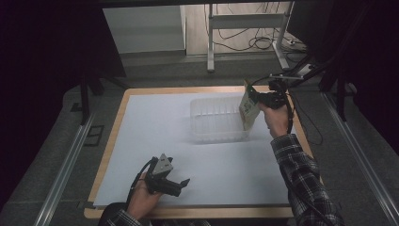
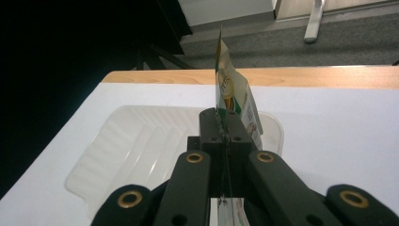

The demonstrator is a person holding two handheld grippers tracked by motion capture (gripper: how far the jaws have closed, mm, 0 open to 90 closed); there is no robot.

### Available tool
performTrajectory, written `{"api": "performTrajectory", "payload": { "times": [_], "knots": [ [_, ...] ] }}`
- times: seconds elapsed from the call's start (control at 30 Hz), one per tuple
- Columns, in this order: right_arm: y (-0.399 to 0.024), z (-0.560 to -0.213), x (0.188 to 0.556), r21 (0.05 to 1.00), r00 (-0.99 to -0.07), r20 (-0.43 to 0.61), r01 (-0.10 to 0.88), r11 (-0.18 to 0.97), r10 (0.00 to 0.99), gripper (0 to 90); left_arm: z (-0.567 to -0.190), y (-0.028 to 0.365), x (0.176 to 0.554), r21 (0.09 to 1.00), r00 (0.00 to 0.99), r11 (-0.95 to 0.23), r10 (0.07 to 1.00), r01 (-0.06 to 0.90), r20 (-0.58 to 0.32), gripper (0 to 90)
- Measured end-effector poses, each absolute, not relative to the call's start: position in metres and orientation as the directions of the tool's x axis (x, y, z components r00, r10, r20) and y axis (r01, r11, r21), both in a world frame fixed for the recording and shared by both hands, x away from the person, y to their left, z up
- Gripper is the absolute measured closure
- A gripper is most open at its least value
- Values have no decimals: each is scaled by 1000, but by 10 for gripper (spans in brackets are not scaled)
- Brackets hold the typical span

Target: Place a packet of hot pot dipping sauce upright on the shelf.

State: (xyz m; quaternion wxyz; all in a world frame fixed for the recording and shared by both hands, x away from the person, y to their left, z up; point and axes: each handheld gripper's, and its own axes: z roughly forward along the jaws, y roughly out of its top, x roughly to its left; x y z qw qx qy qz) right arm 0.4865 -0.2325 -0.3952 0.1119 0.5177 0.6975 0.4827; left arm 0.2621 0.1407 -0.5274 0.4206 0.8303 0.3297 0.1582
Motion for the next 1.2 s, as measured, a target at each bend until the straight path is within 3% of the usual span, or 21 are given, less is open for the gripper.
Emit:
{"api": "performTrajectory", "payload": {
  "times": [0.47,0.73,1.2],
  "knots": [
    [-240,-404,490,797,-430,331,604,-5,840,860,-528,140,262,799,734,-434,679,417,-14,8],
    [-241,-401,490,805,-439,300,592,22,847,682,-528,140,262,797,736,-439,677,416,-11,8],
    [-240,-400,485,812,-471,289,581,47,834,464,-528,139,262,795,739,-444,674,414,-9,9]
  ]
}}
